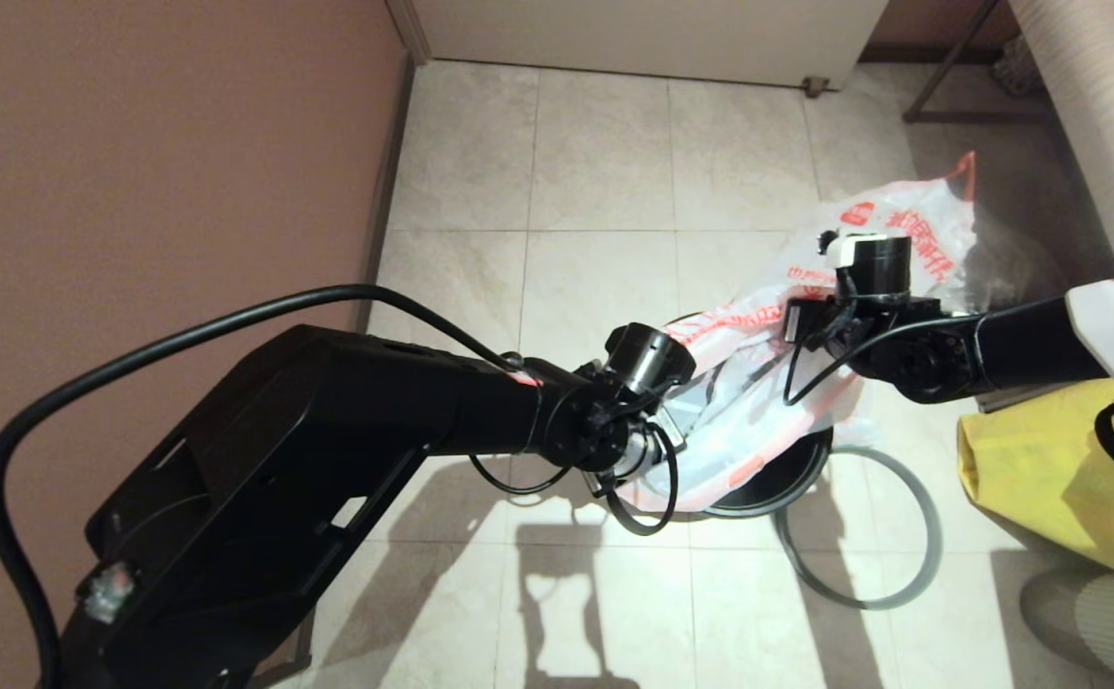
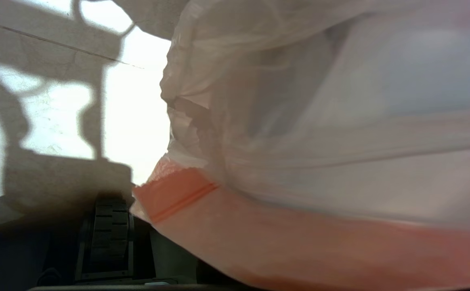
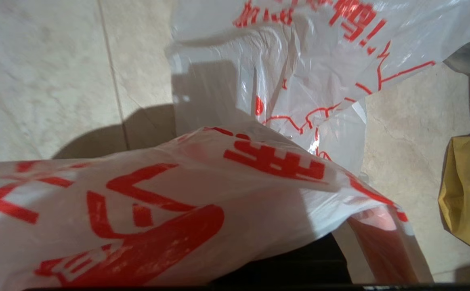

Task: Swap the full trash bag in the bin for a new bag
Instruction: Put the new garbage bag on the trash can

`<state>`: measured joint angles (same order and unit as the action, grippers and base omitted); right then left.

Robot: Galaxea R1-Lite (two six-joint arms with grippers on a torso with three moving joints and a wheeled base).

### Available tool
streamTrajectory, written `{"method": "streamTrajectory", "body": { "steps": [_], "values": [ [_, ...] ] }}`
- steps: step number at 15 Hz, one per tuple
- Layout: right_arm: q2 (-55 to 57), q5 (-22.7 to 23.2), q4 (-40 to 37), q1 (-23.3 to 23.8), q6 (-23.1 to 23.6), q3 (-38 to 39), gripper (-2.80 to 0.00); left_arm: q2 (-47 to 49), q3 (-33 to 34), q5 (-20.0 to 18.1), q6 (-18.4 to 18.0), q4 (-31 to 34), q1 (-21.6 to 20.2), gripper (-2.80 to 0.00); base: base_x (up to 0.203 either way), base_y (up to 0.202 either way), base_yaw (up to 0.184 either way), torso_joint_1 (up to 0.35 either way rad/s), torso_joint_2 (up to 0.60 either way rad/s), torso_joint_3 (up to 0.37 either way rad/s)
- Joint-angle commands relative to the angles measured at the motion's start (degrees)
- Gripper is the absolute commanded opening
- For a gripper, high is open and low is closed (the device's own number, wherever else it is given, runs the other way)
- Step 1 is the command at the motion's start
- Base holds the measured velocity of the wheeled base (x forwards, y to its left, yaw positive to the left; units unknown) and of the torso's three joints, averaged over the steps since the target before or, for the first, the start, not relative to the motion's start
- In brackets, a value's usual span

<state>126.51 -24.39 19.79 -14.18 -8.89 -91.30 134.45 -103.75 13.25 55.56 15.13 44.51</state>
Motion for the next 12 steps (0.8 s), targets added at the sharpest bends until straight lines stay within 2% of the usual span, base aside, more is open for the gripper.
{"method": "streamTrajectory", "body": {
  "steps": [1, 6, 10, 12],
  "values": [
    [4.01, -0.1, -2.13, 0.82, 0.37, -2.77, -2.8, 0.02, -0.03, 0.11, 0.33, 0.08, -0.03, -2.8, 0.0, 0.0, 0.0, 0.0, 0.0, 0.0],
    [2.93, 4.82, -10.35, 2.55, 0.23, -3.95, -2.8, 0.11, 0.22, 0.02, 0.33, 0.08, 0.14, -2.8, 0.0, 0.0, 0.0, 0.0, 0.0, 0.0],
    [-2.25, 12.18, -19.45, 3.65, -2.73, -4.02, -2.8, -1.06, 2.15, -3.75, -0.06, 0.07, 1.16, -2.8, 0.0, 0.0, 0.0, 0.0, 0.0, 0.0],
    [-5.0, 13.62, -21.94, 4.55, -4.85, -3.41, -2.8, -1.77, 5.23, -4.39, -1.76, 0.12, 1.72, -2.8, 0.0, 0.0, 0.0, 0.0, 0.0, 0.0]
  ]
}}
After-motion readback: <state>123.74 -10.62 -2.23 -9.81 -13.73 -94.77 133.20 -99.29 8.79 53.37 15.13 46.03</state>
